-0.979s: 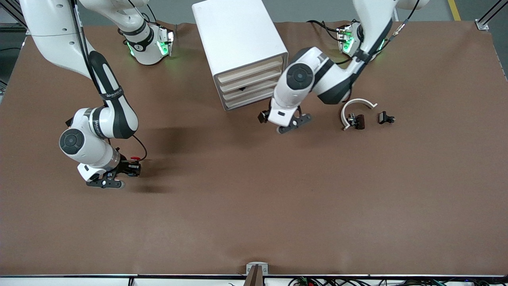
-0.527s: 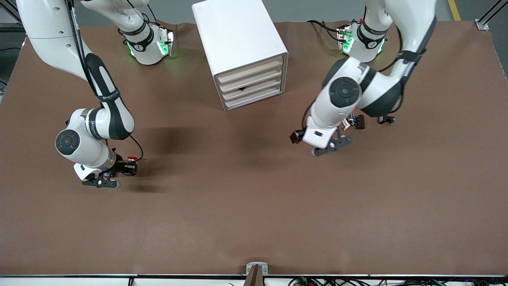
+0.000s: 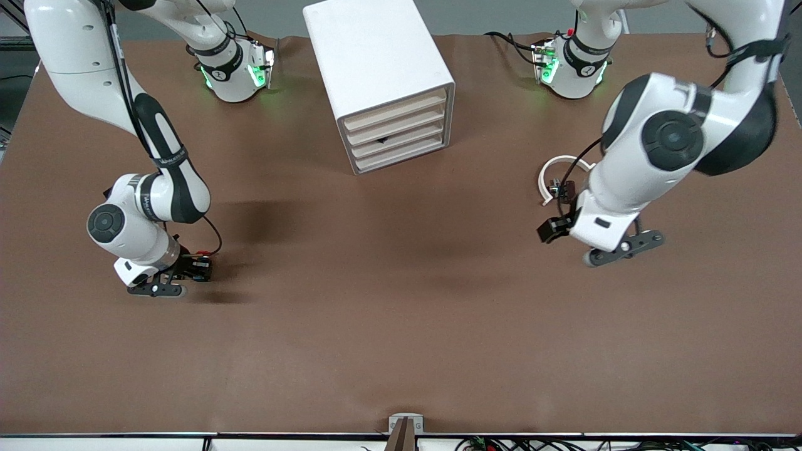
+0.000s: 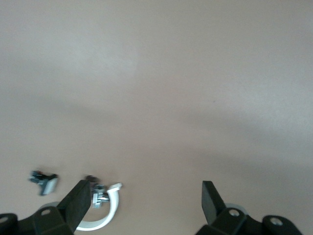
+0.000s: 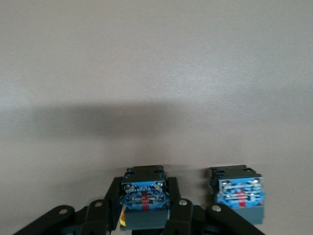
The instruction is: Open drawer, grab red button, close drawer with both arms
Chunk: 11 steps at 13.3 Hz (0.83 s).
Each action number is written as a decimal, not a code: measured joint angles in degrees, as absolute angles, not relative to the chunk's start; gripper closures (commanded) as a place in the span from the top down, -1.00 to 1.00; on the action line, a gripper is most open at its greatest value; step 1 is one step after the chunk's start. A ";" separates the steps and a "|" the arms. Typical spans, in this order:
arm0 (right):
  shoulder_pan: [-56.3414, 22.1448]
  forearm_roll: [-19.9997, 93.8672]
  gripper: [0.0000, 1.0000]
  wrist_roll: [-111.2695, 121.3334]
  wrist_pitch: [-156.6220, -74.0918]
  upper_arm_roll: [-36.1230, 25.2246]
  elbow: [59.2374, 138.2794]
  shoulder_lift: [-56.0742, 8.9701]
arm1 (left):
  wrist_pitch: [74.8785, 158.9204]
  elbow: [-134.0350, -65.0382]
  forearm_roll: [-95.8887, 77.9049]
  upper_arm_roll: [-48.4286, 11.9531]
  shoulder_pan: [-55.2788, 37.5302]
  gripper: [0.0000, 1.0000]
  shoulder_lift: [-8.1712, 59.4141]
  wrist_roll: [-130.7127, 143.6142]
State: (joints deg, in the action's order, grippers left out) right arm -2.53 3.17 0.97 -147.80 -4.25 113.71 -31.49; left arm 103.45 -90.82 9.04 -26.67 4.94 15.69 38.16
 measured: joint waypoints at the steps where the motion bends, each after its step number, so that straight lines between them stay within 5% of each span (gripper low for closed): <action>1: -2.34 3.17 -1.00 1.13 -147.80 -4.25 113.71 -31.53 | 101.91 -89.93 9.05 -26.67 5.63 1.00 14.59 36.17; 2: -2.32 3.17 -1.00 1.15 -147.80 -4.22 113.71 -31.54 | 101.07 -89.47 9.05 -26.67 6.12 1.00 13.45 34.58; 3: -2.33 3.17 -0.34 1.15 -147.80 -4.13 113.71 -31.54 | 100.37 -89.25 9.05 -26.68 6.42 1.00 12.35 33.39; 4: -2.33 3.20 0.99 1.15 -147.77 -4.06 113.71 -31.54 | 99.59 -89.19 9.05 -26.68 6.57 1.00 11.34 32.53; 8: -2.33 3.22 1.00 1.09 -147.69 -3.90 113.70 -31.55 | 95.51 -89.28 9.05 -25.57 6.43 1.00 7.38 27.54; 11: -2.33 3.22 1.00 1.12 -147.36 -3.70 113.31 -31.54 | 91.72 -90.14 8.78 -19.33 3.56 1.00 2.76 17.37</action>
State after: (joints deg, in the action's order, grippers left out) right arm -2.33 3.22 1.12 -147.36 -3.70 113.31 -31.54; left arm 91.72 -90.14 8.78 -19.33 3.56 2.76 17.37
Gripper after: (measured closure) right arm 0.004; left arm 0.000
